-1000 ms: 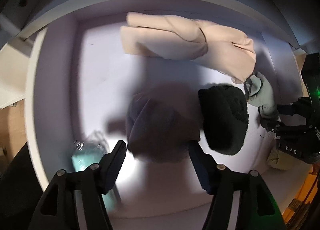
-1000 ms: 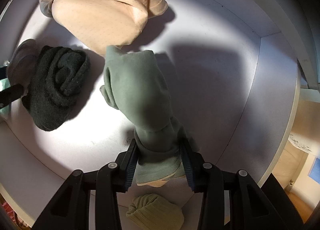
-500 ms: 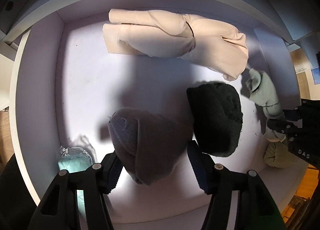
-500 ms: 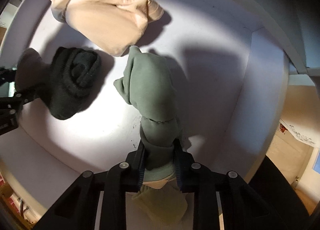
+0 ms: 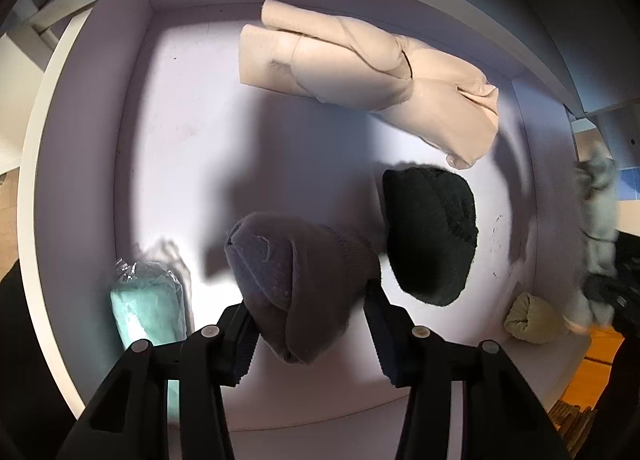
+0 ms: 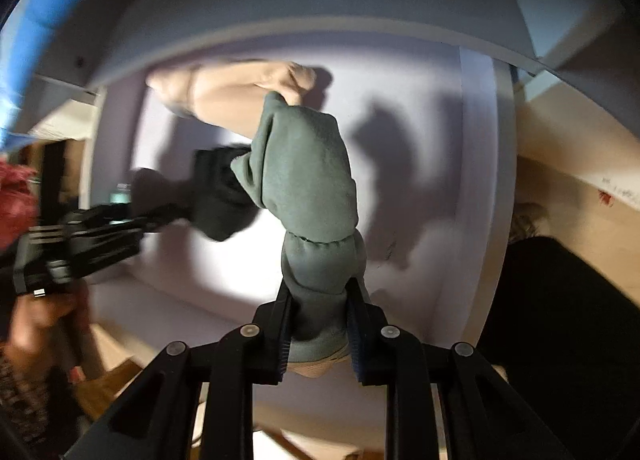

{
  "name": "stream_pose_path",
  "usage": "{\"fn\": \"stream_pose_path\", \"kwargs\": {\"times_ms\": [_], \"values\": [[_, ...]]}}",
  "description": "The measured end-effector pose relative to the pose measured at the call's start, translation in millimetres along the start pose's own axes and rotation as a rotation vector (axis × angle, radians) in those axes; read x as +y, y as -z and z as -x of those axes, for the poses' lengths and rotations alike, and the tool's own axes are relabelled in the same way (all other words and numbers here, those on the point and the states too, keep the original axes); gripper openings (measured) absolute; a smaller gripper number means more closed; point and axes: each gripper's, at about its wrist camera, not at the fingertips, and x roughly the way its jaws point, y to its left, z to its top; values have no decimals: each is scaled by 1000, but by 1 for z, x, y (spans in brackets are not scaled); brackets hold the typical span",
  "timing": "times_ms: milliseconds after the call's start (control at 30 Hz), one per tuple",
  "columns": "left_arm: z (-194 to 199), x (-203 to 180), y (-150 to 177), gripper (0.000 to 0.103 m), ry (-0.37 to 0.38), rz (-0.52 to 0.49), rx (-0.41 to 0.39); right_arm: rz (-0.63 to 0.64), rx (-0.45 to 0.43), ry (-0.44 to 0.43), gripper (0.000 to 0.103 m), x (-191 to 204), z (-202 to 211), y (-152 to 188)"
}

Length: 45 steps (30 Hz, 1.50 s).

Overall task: Organize soft objects
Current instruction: 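Drop the sage green garment into the gold tray while the left tool lifts the beanie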

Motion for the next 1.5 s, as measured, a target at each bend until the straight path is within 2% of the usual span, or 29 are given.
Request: {"fn": "stream_pose_path", "kwargs": {"times_ms": [100,267,467,567,700,800,967,1167,1433,1500], "values": [[-2,6,3,49,8,12,0,-9,-16,-83,24,0,22,14],[-3,9,5,50,11,20,-1,28,-48,-160,24,23,66,36],[-15,2,2,46,10,11,25,137,-156,-226,24,50,148,50],[-19,-5,3,42,-32,-32,31,169,-225,-273,24,63,195,46],[-20,-4,2,41,-25,-22,32,193,-314,-306,24,76,246,28],[-21,-3,3,40,-23,-16,32,186,-380,-267,24,86,272,3],[-21,2,0,38,-16,-9,33,134,-400,-198,24,100,284,-44],[-15,4,-1,36,-14,3,18,109,-345,-84,24,120,253,-87],[-14,12,-1,35,5,31,10,192,-289,121,24,144,223,-100],[-12,13,0,35,7,30,9,213,-276,162,28,146,215,-103]]}}
